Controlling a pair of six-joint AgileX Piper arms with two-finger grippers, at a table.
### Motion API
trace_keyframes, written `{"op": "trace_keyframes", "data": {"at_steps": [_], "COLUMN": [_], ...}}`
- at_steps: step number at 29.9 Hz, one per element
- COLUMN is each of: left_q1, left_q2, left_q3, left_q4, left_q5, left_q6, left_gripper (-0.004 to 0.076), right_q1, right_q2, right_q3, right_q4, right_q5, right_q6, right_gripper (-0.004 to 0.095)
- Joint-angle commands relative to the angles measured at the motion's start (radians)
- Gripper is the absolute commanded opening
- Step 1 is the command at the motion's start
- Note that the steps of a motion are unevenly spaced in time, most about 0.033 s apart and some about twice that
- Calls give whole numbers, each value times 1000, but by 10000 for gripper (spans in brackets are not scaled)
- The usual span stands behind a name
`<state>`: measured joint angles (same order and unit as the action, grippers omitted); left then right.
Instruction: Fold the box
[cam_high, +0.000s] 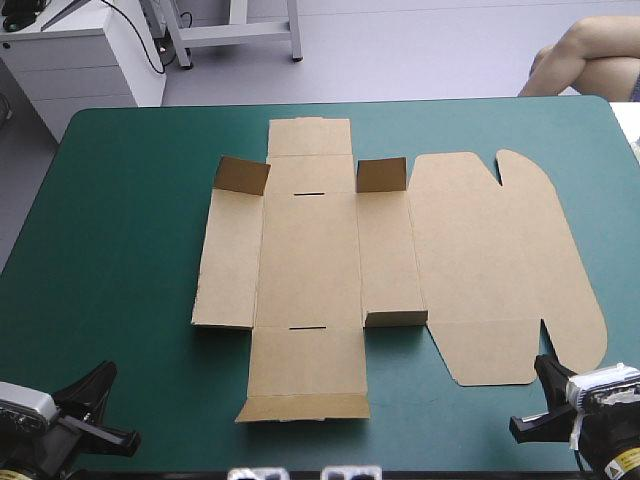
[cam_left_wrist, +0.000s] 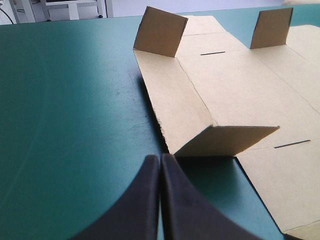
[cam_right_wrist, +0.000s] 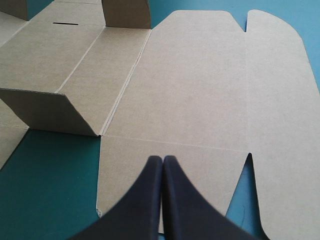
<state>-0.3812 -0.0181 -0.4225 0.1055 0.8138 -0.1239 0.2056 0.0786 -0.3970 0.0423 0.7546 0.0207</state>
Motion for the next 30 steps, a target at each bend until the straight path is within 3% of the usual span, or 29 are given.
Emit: {"op": "trace_keyframes", "data": {"at_steps": [1,13,17,30], "left_q1": [-1,-1,-1,-1], "left_q2": [-7,-7,17,471], "left_q3": [-21,-21,-25,-183], "left_q4": [3,-9,6,157], "left_q5": [-79,-81,-81,-81], "left_q6": [-5,-5,-73,-90], "left_gripper": [-8,-8,-8,-8], "right_q1": [-1,-1,-1,-1], "right_q2": [15,15,15,15], "right_q3": [-24,-24,-24,-24], "right_q4": [-3,-3,-3,-25], "right_q5": [-68,-68,-68,-68], "right_q6": [-4,-4,-4,-10], "right_gripper": [-20,-20,-20,-20]}}
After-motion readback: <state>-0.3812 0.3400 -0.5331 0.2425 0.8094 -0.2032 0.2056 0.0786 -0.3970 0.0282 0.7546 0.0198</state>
